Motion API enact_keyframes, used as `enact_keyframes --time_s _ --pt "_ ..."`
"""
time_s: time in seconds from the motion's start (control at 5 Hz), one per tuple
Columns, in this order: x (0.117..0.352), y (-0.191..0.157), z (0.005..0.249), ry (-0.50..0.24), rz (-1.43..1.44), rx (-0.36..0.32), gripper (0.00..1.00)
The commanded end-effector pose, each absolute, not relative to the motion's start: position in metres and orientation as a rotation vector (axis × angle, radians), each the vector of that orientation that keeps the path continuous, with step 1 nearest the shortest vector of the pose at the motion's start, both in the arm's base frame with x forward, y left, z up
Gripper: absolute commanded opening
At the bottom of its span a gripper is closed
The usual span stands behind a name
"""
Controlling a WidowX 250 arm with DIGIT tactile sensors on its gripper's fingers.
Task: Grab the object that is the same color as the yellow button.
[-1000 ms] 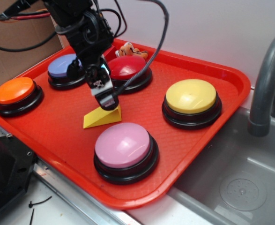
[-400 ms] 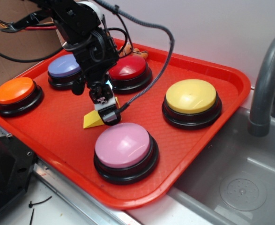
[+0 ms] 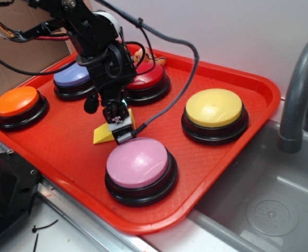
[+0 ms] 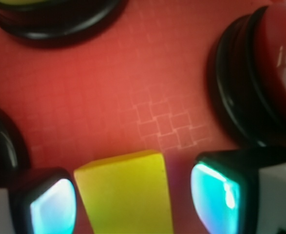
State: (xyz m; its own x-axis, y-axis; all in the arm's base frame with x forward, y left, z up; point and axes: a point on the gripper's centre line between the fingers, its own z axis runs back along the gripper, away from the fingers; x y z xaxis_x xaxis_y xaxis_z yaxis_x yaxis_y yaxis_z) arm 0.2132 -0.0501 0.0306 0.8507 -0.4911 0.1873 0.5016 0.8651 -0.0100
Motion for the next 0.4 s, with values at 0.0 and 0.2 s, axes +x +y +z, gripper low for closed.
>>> enact_keyframes --time_s 0.0,0.2 --pt "0.2273 -0.0447 0.0337 -0.207 -0.487 -0.048 1.0" --pt "0.2287 -0.0427 0.0321 -0.215 -0.48 -0.054 0.29"
